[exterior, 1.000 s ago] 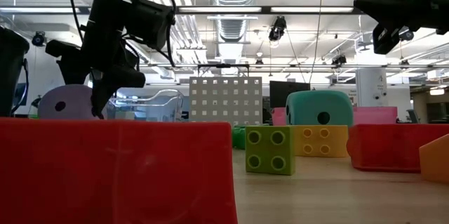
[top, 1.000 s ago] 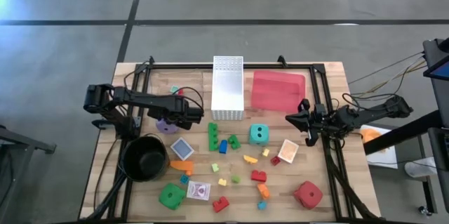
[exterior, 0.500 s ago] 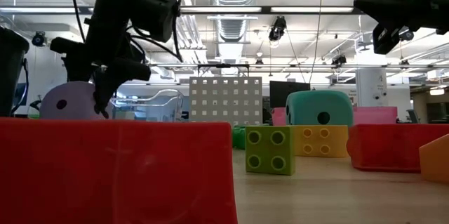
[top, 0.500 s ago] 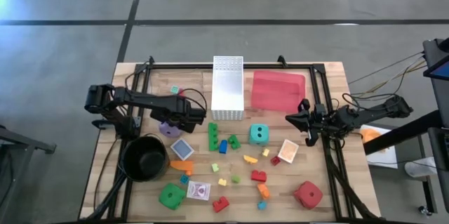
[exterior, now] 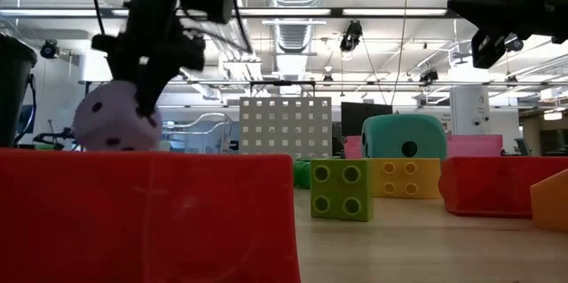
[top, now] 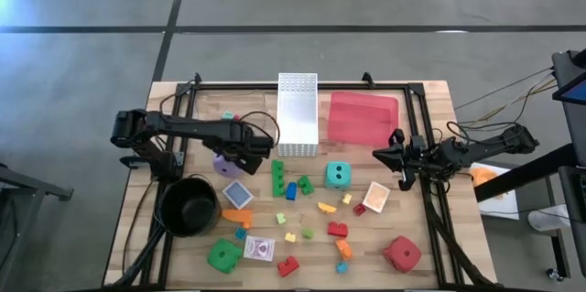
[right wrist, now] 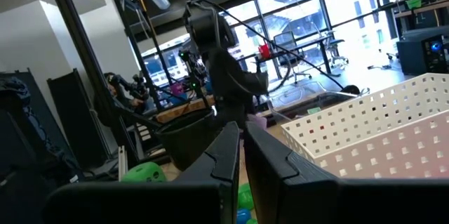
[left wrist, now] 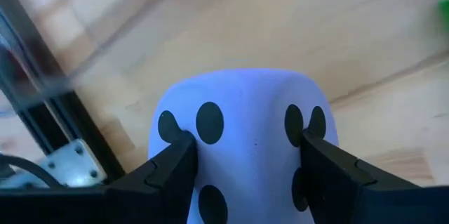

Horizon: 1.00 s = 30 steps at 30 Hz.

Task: Pick & Place Toys
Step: Put the purple dice into the white bin

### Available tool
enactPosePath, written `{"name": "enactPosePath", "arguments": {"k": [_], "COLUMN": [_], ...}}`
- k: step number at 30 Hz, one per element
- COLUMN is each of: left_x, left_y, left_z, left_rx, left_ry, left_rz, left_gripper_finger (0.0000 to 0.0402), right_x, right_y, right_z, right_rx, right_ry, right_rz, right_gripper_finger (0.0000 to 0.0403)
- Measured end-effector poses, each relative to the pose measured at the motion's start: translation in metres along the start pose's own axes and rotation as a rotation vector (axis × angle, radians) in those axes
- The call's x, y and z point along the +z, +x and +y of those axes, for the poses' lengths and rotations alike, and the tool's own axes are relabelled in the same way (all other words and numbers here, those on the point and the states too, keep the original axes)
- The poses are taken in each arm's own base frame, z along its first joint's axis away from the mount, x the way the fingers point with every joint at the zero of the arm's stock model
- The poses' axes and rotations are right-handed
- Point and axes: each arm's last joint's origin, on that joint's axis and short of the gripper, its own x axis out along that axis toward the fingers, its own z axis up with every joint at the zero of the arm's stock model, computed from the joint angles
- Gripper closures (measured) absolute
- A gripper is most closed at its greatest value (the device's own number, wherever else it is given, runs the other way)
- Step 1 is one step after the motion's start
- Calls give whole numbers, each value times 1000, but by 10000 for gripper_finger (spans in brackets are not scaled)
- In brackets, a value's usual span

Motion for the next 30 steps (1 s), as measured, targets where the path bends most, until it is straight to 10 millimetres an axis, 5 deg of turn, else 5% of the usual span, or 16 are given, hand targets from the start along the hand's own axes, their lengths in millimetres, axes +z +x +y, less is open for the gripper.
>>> {"name": "enactPosePath", "arguments": {"k": [18, 30], "left_x": [29, 46], "left_y": [-125, -154], "left_z": [11, 8], "left_rx": [-149, -254], "left_ry": [176, 311], "left_rz": [-421, -636], "left_gripper_finger": [205, 215], "right_x": [0, 0], "right_y": [0, 0], "right_z": [0, 0], "right_rx": [0, 0], "right_ry": [1, 0], "right_rz": [-1, 0], "right_gripper_finger": [382, 382]}}
